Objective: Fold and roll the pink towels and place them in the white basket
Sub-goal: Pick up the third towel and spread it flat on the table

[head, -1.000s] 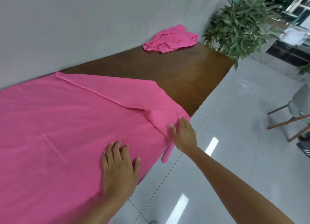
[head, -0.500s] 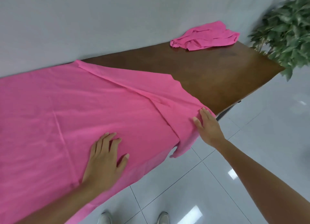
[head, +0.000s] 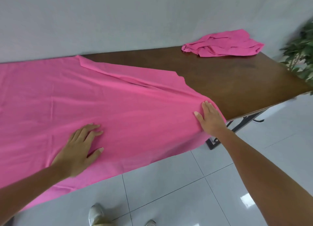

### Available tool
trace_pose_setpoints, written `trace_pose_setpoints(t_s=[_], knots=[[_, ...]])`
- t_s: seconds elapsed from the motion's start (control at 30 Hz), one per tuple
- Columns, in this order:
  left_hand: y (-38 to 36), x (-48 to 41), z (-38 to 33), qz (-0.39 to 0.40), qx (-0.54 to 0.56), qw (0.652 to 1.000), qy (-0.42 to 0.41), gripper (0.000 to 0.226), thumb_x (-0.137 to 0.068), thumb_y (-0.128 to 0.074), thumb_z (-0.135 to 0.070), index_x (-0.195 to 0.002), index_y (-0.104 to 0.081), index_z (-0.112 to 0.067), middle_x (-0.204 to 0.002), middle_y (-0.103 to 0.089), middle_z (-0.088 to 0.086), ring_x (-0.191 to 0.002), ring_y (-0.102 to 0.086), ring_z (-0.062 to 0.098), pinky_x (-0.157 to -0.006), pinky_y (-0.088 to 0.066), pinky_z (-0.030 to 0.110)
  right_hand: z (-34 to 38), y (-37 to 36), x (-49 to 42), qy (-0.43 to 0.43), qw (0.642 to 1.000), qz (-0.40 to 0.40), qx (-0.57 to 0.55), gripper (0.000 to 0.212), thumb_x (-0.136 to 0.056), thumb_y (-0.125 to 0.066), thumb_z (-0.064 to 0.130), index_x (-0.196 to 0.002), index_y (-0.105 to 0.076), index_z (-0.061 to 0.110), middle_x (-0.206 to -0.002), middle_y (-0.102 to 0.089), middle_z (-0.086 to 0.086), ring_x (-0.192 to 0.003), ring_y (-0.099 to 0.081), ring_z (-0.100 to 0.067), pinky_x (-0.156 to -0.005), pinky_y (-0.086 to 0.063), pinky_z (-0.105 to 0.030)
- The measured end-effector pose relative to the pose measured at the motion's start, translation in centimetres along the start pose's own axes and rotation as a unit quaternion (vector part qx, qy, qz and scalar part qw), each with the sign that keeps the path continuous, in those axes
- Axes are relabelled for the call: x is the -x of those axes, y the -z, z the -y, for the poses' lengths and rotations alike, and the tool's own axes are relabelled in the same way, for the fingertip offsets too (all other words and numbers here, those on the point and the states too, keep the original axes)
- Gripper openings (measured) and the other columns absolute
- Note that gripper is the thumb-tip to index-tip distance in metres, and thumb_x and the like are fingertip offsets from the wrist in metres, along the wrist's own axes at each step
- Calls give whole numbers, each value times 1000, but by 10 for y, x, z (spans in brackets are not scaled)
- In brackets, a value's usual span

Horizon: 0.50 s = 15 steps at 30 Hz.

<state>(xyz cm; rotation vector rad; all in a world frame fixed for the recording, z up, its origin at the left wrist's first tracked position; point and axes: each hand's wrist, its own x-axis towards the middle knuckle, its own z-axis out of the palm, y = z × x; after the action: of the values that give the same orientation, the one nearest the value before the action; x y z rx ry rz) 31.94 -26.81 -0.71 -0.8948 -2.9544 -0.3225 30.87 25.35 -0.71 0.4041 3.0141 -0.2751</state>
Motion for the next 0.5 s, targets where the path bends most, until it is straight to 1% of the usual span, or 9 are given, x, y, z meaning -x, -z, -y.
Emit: trace_pose_setpoints(t_s=[0.07, 0.17, 0.27, 0.3, 0.37, 0.43, 0.5], knots=[[1, 1, -3, 4, 1, 1000, 6, 66, -95, -38, -58, -142, -50, -14, -151, -41, 5, -144, -35, 28, -119, -27, 45, 1, -2, 2, -11, 1000, 0, 7, 86, -96, -7, 69, -162, -4, 13, -170, -3, -6, -156, 0, -22, -126, -1, -42], [2, 1, -6, 5, 6, 1000, 11, 65, -95, -38, -59, -141, -51, -14, -151, -41, 5, -143, -37, 28, -118, -28, 46, 6, -1, 6, -27, 1000, -3, 14, 78, -100, -11, 64, -162, -4, 16, -170, -2, -2, -156, 4, -28, -124, 2, -48], [2, 1, -7, 5, 8, 1000, 9, 64, -95, -38, -59, -139, -52, -15, -150, -42, 5, -142, -37, 28, -117, -30, 48, 9, 4, 7, -26, 1000, 2, 8, 77, -101, -15, 64, -161, -10, 16, -169, -6, -3, -155, 0, -31, -124, -2, -52], [2, 0, -8, 1, 12, 1000, 12, 63, -94, -39, -59, -138, -53, -15, -148, -44, 5, -141, -39, 28, -116, -31, 47, 10, 6, 7, -26, 1000, -6, 6, 76, -102, -18, 63, -160, -14, 15, -168, -11, -4, -154, -5, -31, -123, -5, -52], [2, -7, -8, -11, 22, 999, 25, 59, -92, -43, -60, -130, -57, -17, -140, -49, 3, -134, -44, 27, -112, -34, 47, 13, 12, 8, -24, 999, -41, 10, 70, -103, -24, 60, -154, -29, 12, -162, -28, -11, -149, -21, -33, -120, -17, -53], [4, -17, -9, -31, 26, 998, 39, 52, -91, -45, -59, -120, -61, -18, -128, -54, 2, -123, -50, 28, -104, -40, 48, 16, 16, 8, -5, 996, -85, 14, 60, -104, -30, 54, -142, -45, 10, -147, -45, -16, -139, -36, -35, -114, -28, -53], [5, -31, -8, -62, 15, 997, 51, 46, -92, -45, -55, -112, -62, -17, -117, -57, 2, -111, -54, 29, -94, -42, 46, 21, 19, 2, 24, 992, -121, -9, 51, -104, -36, 46, -132, -55, 8, -135, -55, -18, -130, -45, -36, -109, -34, -53]])
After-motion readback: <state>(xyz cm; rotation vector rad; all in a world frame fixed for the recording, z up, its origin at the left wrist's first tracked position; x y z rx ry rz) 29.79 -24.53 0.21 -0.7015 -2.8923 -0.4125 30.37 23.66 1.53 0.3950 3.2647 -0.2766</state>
